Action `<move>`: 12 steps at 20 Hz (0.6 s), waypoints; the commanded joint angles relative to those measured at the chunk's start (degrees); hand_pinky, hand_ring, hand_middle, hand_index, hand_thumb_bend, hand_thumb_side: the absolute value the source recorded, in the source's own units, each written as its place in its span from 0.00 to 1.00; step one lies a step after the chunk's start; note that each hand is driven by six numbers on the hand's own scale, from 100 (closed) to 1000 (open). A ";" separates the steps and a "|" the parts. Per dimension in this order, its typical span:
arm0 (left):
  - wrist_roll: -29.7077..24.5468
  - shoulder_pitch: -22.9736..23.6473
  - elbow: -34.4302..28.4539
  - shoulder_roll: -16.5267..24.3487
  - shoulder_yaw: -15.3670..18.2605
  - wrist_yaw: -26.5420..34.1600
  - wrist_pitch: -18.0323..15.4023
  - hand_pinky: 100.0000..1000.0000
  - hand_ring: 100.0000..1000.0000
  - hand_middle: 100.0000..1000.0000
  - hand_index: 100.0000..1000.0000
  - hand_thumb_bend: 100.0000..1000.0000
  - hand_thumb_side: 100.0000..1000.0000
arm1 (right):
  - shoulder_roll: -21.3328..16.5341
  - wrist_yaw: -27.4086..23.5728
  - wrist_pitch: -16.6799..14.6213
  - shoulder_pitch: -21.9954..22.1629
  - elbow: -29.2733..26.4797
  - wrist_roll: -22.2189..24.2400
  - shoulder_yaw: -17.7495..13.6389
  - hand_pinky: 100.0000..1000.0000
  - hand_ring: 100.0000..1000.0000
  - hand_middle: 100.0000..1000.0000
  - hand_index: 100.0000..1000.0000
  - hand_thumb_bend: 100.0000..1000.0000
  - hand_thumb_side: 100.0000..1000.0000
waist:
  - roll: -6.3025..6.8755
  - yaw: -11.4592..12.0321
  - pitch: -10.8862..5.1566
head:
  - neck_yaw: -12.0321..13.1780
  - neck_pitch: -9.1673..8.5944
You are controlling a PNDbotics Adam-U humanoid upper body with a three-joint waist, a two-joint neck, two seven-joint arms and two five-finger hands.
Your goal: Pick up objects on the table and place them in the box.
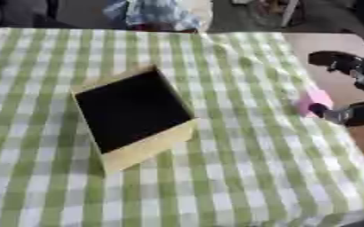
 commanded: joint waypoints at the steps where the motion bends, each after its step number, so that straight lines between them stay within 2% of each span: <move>1: -0.04 -0.31 -0.80 1.84 0.24 -0.23 0.13 0.88 0.73 0.81 0.79 0.20 0.86 | -3.14 -1.11 -0.18 -0.94 2.36 0.85 -0.24 0.77 0.90 0.95 1.00 0.24 0.59 | 0.07 -0.07 -0.82 | 0.09 0.37; 7: -0.07 -0.24 -0.80 1.86 0.21 -0.23 0.25 0.88 0.73 0.81 0.79 0.19 0.86 | -3.44 -1.70 -0.98 -1.54 5.23 2.18 0.25 0.77 0.90 0.95 1.00 0.25 0.59 | 0.07 -0.07 -0.90 | 0.14 0.38; 12: -0.19 -0.26 -0.80 1.87 0.11 -0.18 0.28 0.88 0.73 0.81 0.79 0.19 0.86 | -4.00 -1.03 -1.50 -2.68 7.30 6.05 1.58 0.77 0.90 0.92 1.00 0.27 0.59 | 0.19 -0.04 -1.02 | -0.11 0.55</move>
